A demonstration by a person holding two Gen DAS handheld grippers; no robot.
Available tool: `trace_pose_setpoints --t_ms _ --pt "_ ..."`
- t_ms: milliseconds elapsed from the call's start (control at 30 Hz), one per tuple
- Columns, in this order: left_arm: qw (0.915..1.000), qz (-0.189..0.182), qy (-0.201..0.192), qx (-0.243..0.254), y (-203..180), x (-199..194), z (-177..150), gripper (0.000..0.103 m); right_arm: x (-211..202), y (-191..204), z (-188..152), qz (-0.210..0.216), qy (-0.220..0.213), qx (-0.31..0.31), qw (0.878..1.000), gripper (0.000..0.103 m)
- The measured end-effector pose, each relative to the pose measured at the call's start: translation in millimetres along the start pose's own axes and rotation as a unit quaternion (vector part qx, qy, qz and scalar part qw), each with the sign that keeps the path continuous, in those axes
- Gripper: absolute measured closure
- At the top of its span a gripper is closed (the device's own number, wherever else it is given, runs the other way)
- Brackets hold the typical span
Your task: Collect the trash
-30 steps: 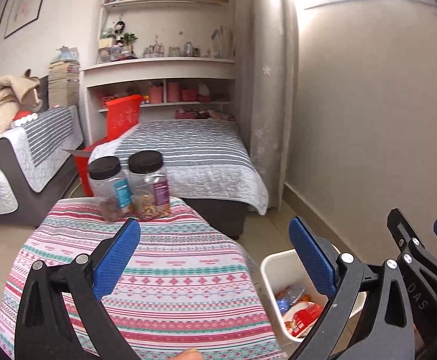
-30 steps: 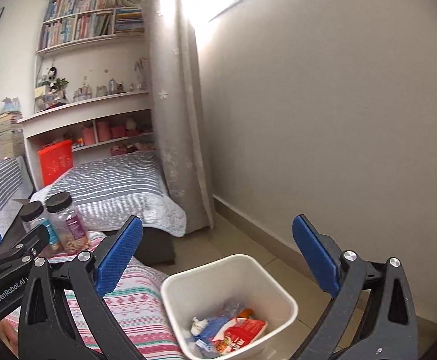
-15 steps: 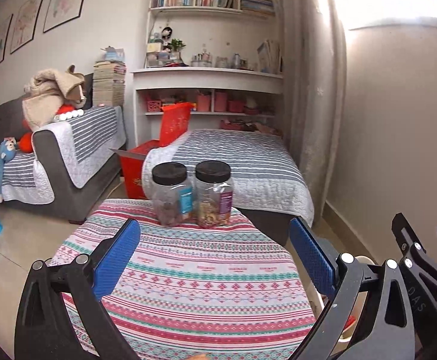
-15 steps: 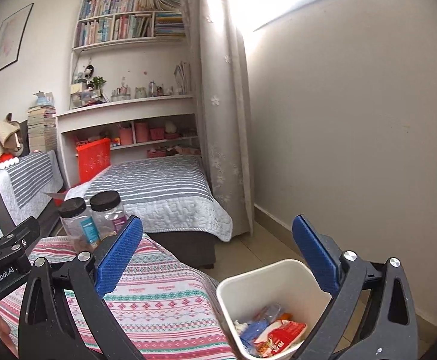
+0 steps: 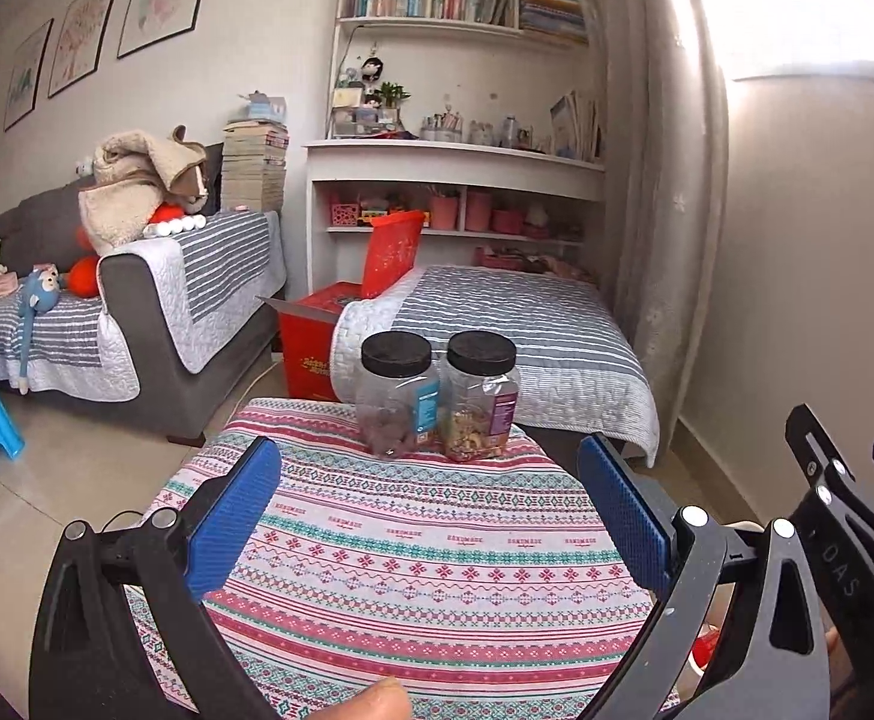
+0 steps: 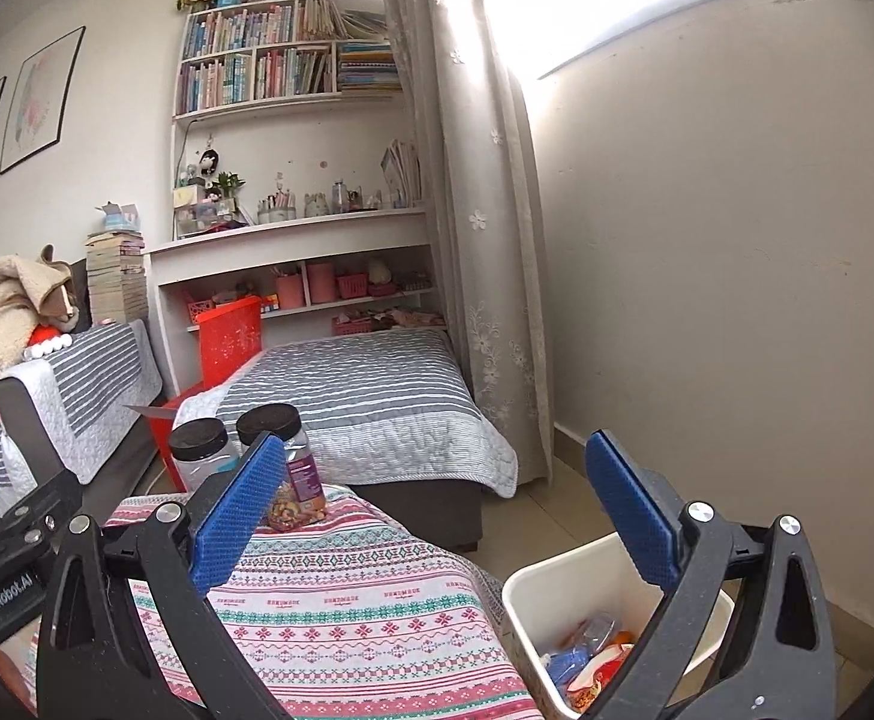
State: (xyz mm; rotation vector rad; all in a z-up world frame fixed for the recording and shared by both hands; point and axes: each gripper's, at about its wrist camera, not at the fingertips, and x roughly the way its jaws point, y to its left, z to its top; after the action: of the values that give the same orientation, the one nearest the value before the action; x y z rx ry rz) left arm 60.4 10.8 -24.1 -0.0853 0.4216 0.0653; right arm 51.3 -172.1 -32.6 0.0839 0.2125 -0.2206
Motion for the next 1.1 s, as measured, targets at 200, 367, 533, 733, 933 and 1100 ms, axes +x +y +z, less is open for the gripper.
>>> trace_pose_setpoints --t_ms 200,367,533,733,933,1100 --pt "0.9998 0.014 -0.009 -0.01 9 -2 8 0.007 -6 8 2 0.006 -0.009 -0.006 1.0 0.007" --pt "0.9997 0.016 -0.017 -0.007 9 -6 10 0.007 -8 9 2 0.009 -0.009 -0.005 1.0 0.007" --pt "0.9997 0.014 -0.021 -0.004 8 -9 9 0.007 -9 8 3 0.011 -0.009 -0.003 1.0 0.007" --pt "0.9997 0.012 -0.022 0.001 4 -10 8 0.007 -10 7 4 0.012 -0.007 0.003 1.0 0.007" --pt "0.9998 0.005 -0.021 0.001 0 -8 9 0.007 -14 6 5 0.01 -0.009 0.004 1.0 0.007" --pt "0.9997 -0.003 -0.023 0.0 -4 -7 9 0.007 -16 6 5 0.006 -0.011 0.004 1.0 0.007"
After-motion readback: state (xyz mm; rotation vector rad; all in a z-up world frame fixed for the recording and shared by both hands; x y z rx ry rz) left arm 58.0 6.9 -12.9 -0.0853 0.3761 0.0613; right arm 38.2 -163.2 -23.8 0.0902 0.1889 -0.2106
